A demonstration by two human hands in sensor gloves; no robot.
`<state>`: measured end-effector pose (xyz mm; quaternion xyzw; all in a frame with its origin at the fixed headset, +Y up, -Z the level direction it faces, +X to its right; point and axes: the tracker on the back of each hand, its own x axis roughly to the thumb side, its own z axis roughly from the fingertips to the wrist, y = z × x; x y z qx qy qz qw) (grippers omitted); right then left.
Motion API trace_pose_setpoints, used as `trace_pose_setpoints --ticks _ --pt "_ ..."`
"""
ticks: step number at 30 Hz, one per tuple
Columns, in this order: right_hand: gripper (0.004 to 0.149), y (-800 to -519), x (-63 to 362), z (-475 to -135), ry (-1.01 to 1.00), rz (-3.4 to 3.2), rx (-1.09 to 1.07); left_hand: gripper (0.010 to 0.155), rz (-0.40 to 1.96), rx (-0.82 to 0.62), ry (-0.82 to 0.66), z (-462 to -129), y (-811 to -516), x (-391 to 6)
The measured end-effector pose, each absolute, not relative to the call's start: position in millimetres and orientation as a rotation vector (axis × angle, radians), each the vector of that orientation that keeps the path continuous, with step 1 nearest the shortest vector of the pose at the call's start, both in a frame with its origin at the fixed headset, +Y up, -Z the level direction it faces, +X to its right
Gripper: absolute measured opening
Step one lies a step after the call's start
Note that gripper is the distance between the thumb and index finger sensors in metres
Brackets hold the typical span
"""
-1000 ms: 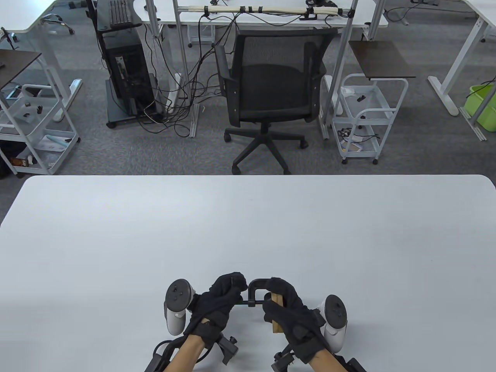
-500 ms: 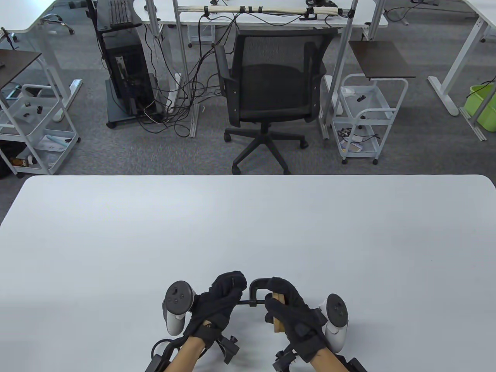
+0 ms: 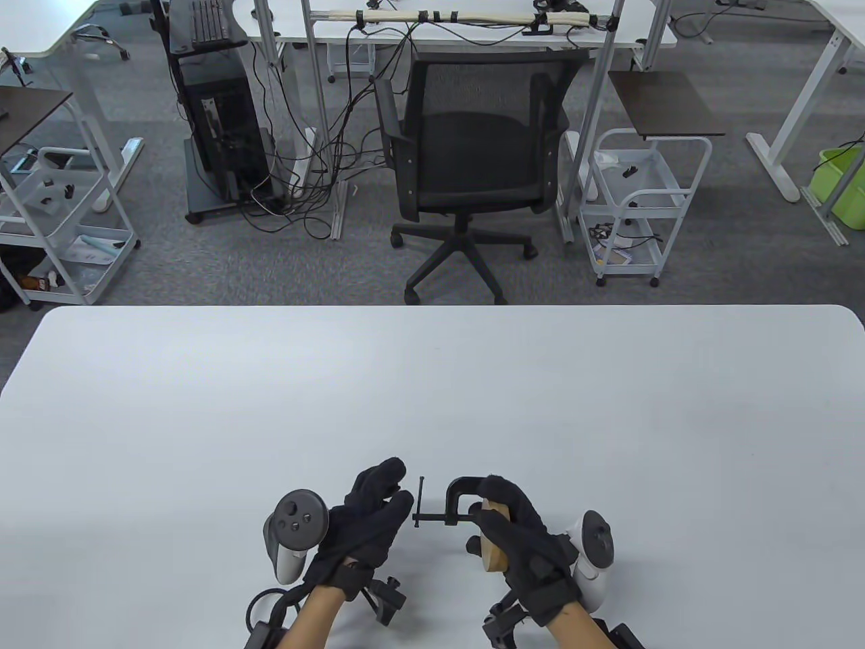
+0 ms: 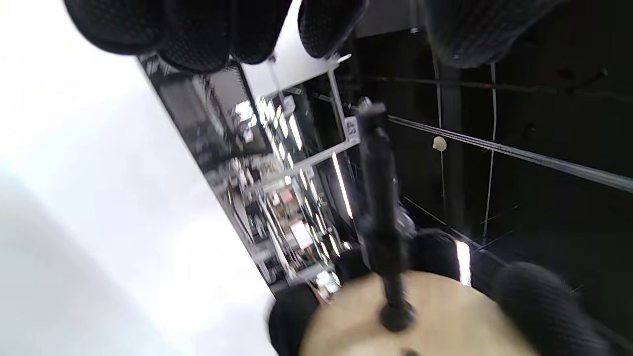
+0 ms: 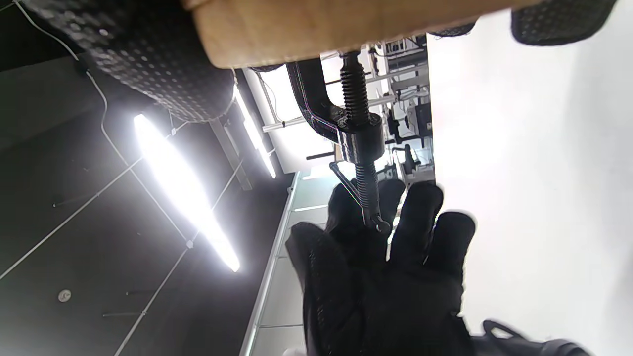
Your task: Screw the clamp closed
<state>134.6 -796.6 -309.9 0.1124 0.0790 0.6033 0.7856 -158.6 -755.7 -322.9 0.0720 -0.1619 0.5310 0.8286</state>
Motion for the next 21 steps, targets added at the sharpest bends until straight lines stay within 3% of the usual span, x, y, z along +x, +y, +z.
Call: trace_pose_setpoints --ticks 6,11,15,21 --pt "0.068 -798.2 141.0 -313.8 0.108 1.413 0.22 0.07 0.795 0.215 -0.36 -323.9 -741.8 -183.7" --pt "0.068 -803.2 141.5 -318.4 0.079 1.49 0.194 0.075 0.602 0.232 -0.327 -325.5 -753.7 -210.7" --pt "0.068 -809.4 139.4 -323.0 0.088 1.586 0.179 0.075 0.531 0.143 -0.309 -327.1 -766.8 -219.6" --pt "0.069 -812.0 134.4 -326.2 0.105 1.804 0.117 0.074 0.54 0.151 -0.297 -327.7 -767.0 -224.1"
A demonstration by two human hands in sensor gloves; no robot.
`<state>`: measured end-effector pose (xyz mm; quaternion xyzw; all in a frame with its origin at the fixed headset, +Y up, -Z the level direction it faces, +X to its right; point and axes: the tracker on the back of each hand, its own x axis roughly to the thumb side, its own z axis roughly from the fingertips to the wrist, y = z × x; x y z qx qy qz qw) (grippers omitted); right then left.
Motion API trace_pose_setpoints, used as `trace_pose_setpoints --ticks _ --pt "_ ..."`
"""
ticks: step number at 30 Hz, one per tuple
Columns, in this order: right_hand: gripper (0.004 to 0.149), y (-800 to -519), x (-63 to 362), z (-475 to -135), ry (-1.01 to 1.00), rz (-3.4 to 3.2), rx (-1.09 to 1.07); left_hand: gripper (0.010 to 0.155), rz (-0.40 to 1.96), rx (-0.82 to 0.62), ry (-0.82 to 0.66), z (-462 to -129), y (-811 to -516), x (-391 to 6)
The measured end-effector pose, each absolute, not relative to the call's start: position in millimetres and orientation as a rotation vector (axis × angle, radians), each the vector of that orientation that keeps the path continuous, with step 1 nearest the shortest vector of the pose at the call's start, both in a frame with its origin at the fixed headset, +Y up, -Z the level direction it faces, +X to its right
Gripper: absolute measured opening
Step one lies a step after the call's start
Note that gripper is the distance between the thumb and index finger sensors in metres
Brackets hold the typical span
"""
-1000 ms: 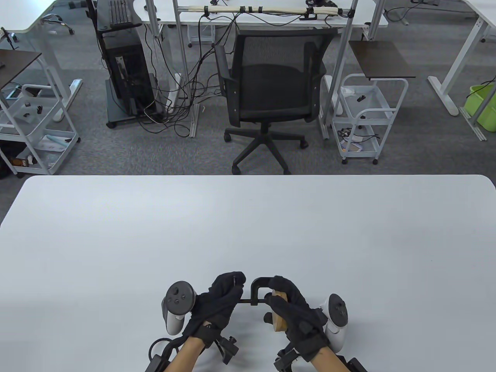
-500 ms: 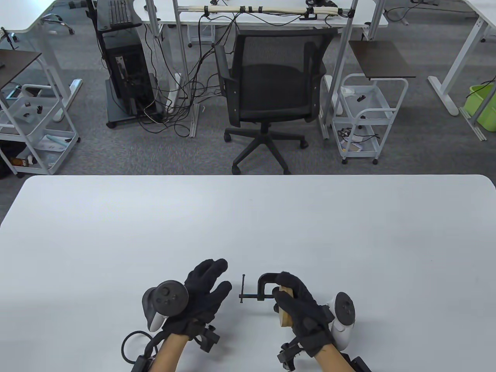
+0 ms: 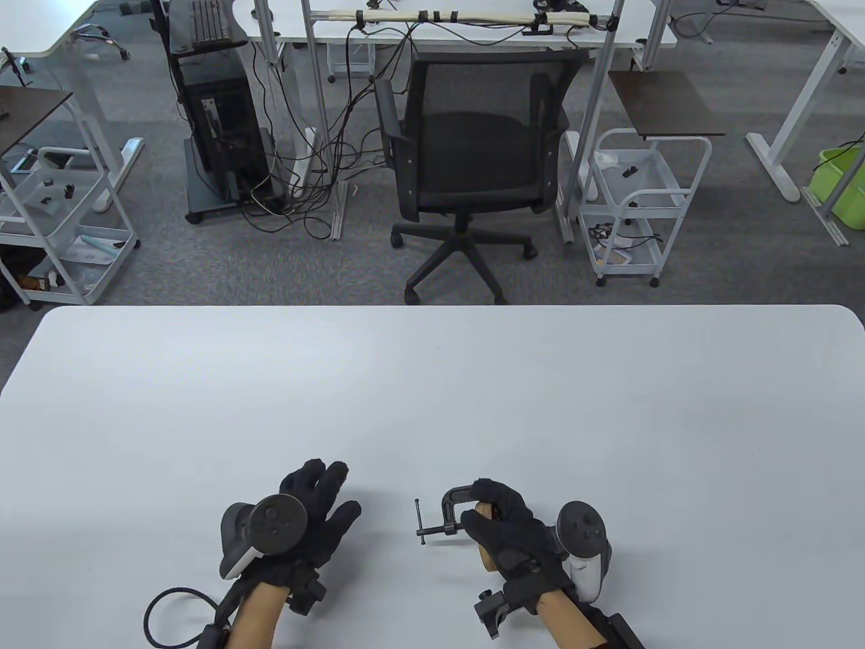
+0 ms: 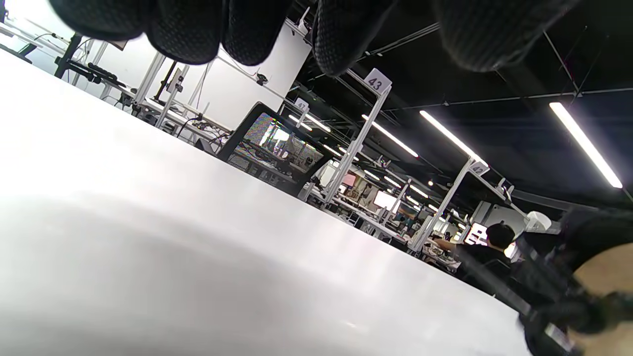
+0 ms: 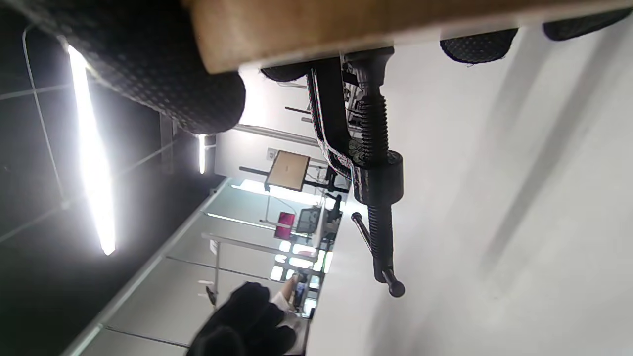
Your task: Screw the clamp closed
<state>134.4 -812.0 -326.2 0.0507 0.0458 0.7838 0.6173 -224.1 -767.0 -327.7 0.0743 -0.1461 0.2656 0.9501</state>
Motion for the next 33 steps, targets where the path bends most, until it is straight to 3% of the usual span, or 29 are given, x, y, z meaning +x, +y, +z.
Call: trace_pose_setpoints --ticks 14,27,33 --pt "0.069 -812.7 124.5 -338.2 0.131 2.015 0.084 0.072 0.533 0.12 -0.296 -328.4 -769.4 -221.6" --pt "0.069 -820.0 144.2 -350.0 0.168 1.769 0.062 0.073 0.53 0.095 -0.31 -330.6 -772.2 -222.7" --pt "0.071 -814.0 153.9 -352.7 0.166 1.816 0.15 0.074 0.508 0.079 -0.32 -331.8 -772.3 -223.8"
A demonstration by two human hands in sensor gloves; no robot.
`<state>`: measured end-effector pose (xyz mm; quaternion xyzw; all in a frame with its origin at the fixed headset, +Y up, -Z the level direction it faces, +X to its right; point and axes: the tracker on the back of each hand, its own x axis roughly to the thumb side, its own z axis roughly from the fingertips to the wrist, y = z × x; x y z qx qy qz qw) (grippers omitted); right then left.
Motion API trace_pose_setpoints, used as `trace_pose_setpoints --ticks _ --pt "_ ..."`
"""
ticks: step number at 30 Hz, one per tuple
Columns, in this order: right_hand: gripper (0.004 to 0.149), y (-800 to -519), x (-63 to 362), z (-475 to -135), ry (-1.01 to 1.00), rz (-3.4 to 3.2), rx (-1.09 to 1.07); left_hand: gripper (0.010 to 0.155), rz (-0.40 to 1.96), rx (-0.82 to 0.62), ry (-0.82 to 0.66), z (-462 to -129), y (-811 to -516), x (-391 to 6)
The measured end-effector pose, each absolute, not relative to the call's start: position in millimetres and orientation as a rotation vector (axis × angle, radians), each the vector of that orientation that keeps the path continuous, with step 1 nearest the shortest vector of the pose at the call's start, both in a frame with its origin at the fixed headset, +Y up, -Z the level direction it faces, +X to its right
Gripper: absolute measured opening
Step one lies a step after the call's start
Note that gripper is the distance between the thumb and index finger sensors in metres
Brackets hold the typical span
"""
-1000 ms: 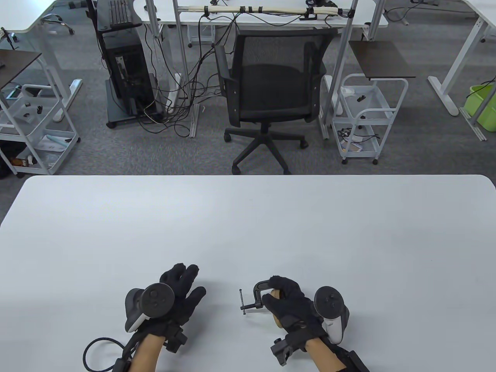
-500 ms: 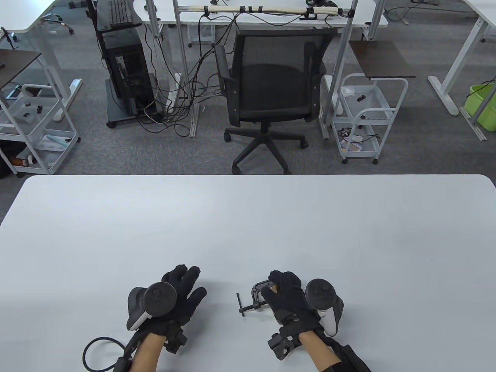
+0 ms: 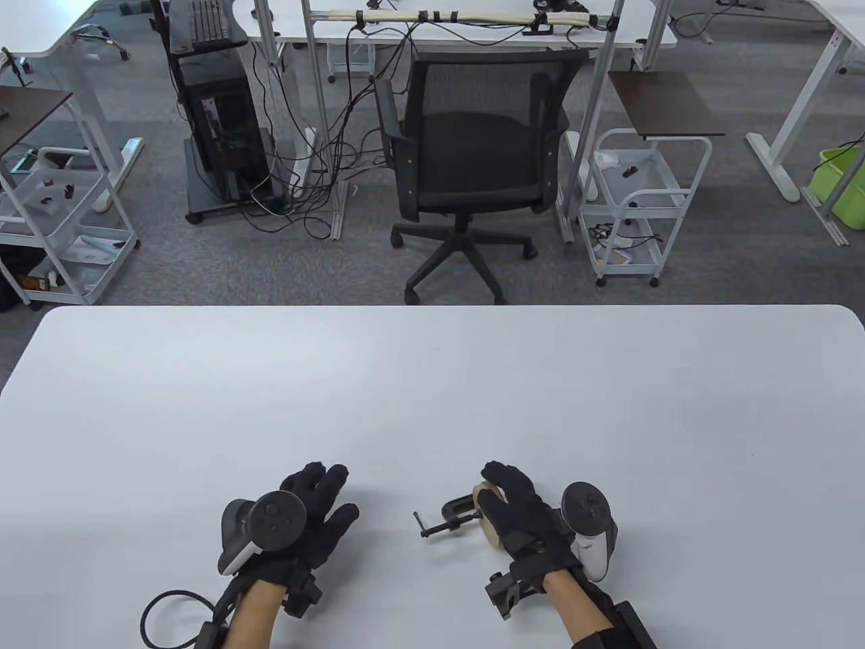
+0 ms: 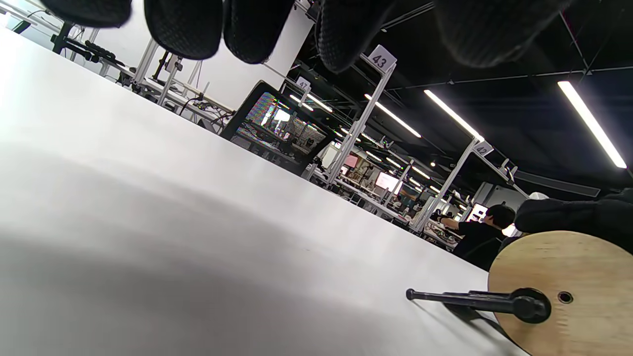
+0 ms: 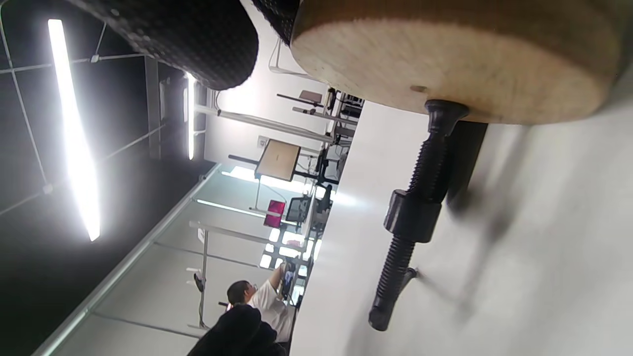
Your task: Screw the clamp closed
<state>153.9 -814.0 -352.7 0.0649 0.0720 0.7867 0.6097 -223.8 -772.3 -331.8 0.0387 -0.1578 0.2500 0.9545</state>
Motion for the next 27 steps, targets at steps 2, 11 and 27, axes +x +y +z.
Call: trace_pose_setpoints --ticks 2,11,27 --pt "0.072 -812.0 158.2 -353.7 0.165 1.858 0.179 0.076 0.485 0.036 -0.331 -333.3 -772.7 -223.0" --pt "0.077 -792.7 188.0 -355.4 0.075 2.091 0.29 0.083 0.362 -0.029 -0.34 -336.8 -779.1 -222.7" --pt "0.079 -747.7 211.5 -342.2 -0.173 2.517 0.414 0.083 0.228 -0.015 -0.329 -338.8 -773.4 -223.0"
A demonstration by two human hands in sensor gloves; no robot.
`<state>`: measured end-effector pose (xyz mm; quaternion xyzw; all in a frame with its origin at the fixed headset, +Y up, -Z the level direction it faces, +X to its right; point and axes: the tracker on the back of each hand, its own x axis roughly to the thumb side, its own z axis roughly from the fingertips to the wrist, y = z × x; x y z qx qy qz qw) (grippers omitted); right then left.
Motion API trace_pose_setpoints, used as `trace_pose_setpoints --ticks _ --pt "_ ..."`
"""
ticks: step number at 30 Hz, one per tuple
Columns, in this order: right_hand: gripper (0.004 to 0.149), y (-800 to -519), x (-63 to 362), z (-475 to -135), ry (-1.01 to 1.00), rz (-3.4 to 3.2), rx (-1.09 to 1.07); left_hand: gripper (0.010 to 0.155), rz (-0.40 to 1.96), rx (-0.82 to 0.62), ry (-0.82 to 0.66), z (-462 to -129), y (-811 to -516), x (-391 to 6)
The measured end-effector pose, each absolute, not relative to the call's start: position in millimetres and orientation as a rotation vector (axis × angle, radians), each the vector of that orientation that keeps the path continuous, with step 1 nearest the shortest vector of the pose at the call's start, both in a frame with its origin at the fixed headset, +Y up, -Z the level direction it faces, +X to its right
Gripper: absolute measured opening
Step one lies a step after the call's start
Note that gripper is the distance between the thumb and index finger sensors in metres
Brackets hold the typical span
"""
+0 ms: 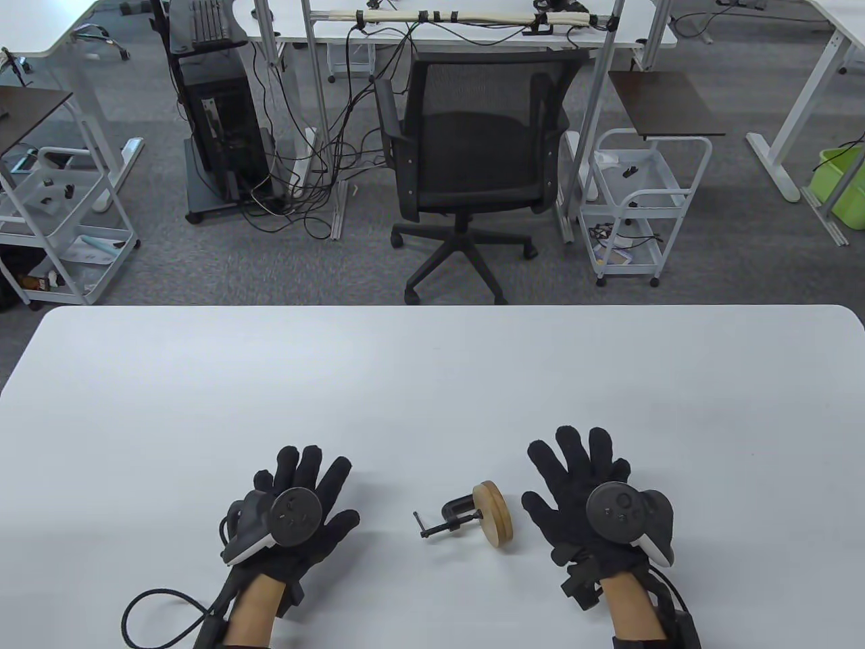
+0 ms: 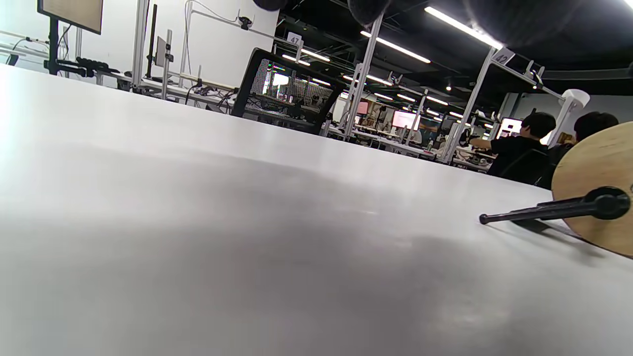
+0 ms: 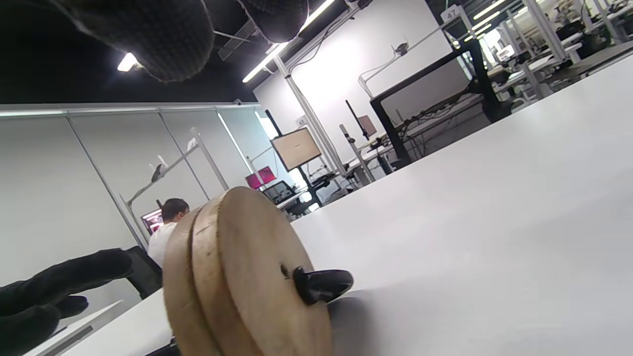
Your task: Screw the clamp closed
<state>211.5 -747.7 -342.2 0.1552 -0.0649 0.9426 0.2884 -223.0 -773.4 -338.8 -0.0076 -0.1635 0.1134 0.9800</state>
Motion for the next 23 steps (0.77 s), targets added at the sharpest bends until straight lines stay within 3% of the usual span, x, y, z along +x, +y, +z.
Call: trace_pose_setpoints --ticks 15,23 --pt "0.082 -773.2 223.3 -348.5 0.207 2.851 0.143 0.082 0.132 0.01 -0.278 -335.6 -770.9 -230.9" --pt "0.082 -775.3 222.1 -348.8 0.23 2.842 0.15 0.082 0.14 0.0 -0.274 -335.6 -771.7 -231.3"
